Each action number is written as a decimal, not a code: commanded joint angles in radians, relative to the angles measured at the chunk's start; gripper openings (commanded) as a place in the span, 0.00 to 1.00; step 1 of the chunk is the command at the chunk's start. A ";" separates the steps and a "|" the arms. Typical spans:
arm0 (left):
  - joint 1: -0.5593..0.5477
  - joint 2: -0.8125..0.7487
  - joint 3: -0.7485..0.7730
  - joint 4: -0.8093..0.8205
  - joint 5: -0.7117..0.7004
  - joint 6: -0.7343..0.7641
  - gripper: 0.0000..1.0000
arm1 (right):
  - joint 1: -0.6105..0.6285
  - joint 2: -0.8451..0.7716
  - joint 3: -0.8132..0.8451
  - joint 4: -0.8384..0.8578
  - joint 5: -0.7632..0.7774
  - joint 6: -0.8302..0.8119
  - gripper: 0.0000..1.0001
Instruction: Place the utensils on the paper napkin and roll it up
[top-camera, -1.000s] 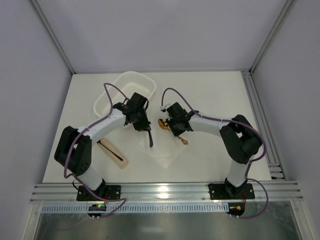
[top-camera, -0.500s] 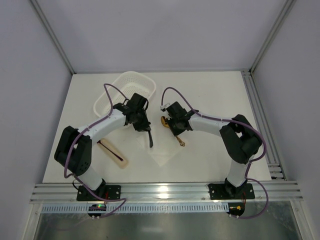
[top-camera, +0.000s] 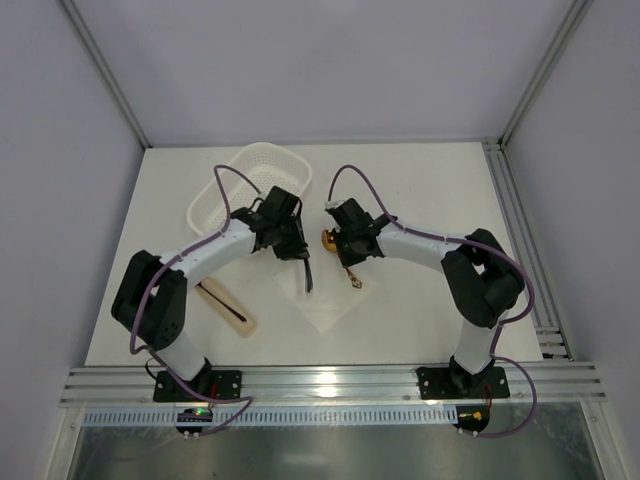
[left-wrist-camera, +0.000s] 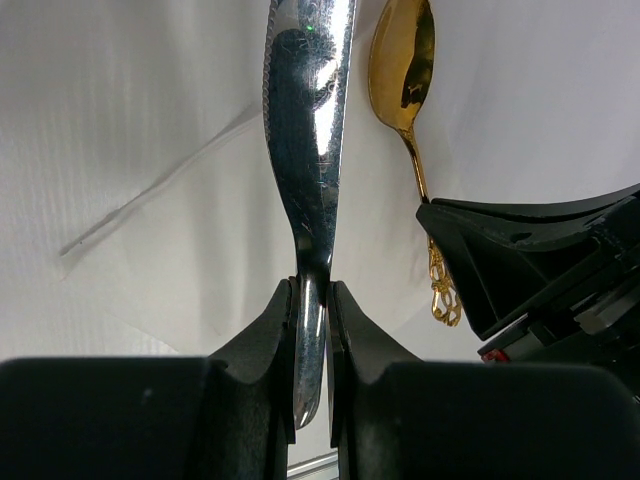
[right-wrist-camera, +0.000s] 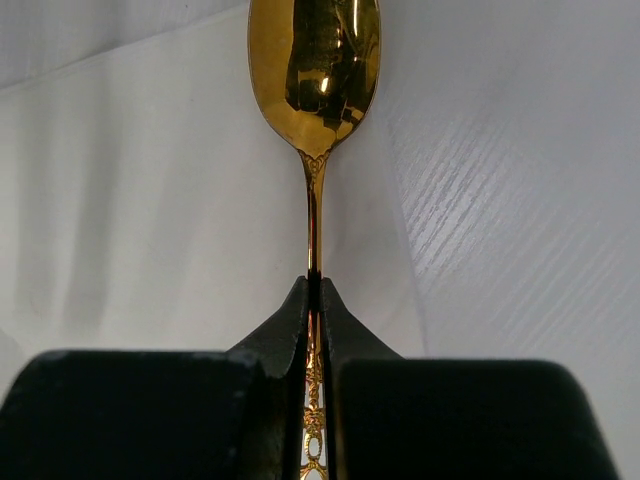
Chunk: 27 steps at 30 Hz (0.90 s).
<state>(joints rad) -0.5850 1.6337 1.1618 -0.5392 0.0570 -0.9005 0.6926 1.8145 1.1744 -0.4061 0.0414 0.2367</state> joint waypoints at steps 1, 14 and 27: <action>-0.009 0.023 0.019 0.073 0.029 0.014 0.00 | 0.001 -0.049 0.024 0.015 -0.003 0.108 0.04; -0.058 0.123 0.058 0.117 0.075 0.046 0.00 | 0.001 -0.060 -0.033 0.076 0.005 0.351 0.04; -0.075 0.195 0.087 0.154 0.096 0.032 0.00 | 0.001 -0.029 -0.045 0.116 -0.061 0.397 0.04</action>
<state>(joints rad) -0.6498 1.8206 1.1980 -0.4389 0.1265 -0.8745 0.6926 1.8050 1.1328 -0.3355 -0.0025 0.6052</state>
